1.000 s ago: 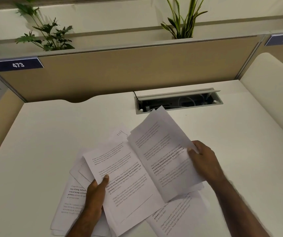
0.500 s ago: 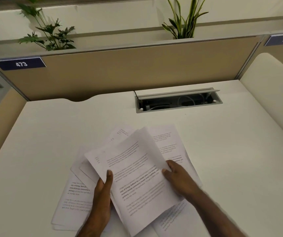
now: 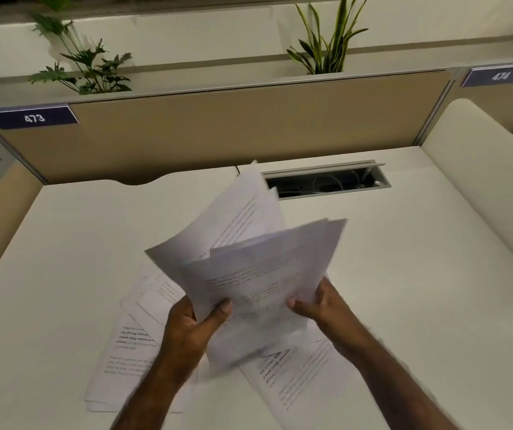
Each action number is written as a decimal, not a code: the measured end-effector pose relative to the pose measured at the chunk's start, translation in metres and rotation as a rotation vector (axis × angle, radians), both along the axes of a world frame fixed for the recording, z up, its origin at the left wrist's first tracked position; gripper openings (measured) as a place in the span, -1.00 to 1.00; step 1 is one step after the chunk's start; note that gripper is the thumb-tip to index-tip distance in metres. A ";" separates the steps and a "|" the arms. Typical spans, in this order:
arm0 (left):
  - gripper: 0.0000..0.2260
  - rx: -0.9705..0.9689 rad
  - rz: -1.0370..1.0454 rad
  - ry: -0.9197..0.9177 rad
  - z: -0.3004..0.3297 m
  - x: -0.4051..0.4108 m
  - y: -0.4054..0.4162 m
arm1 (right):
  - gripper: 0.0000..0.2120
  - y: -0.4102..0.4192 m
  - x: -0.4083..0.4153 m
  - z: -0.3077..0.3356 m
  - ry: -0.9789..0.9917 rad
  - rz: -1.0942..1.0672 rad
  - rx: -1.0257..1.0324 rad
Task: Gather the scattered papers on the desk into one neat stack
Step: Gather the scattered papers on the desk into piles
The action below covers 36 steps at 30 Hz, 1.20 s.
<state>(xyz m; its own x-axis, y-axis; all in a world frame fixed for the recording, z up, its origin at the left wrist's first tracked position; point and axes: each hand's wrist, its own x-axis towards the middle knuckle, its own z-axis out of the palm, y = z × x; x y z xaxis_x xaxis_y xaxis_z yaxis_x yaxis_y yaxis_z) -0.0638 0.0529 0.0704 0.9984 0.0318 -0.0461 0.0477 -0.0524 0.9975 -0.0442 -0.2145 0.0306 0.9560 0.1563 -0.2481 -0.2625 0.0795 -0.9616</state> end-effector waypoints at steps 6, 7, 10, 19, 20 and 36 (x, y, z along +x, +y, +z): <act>-0.47 0.158 0.025 -0.179 0.023 0.000 0.004 | -0.58 -0.012 -0.015 0.030 -0.280 -0.113 -0.159; -0.44 0.186 0.036 -0.177 0.019 -0.001 0.004 | -0.58 -0.013 -0.018 0.028 -0.297 -0.099 -0.210; -0.50 0.148 0.087 -0.081 0.001 -0.007 -0.002 | -0.52 -0.015 -0.026 0.014 -0.265 -0.061 -0.327; -0.69 0.132 0.177 0.107 -0.043 -0.013 -0.021 | -0.46 -0.004 -0.028 -0.017 -0.210 -0.020 -0.464; -0.78 0.122 0.185 0.125 -0.045 -0.013 -0.018 | -0.45 -0.005 -0.026 -0.016 -0.211 -0.021 -0.456; -0.74 -0.012 0.484 0.447 -0.105 -0.044 0.072 | 0.05 -0.004 0.046 -0.048 0.233 -0.117 -1.229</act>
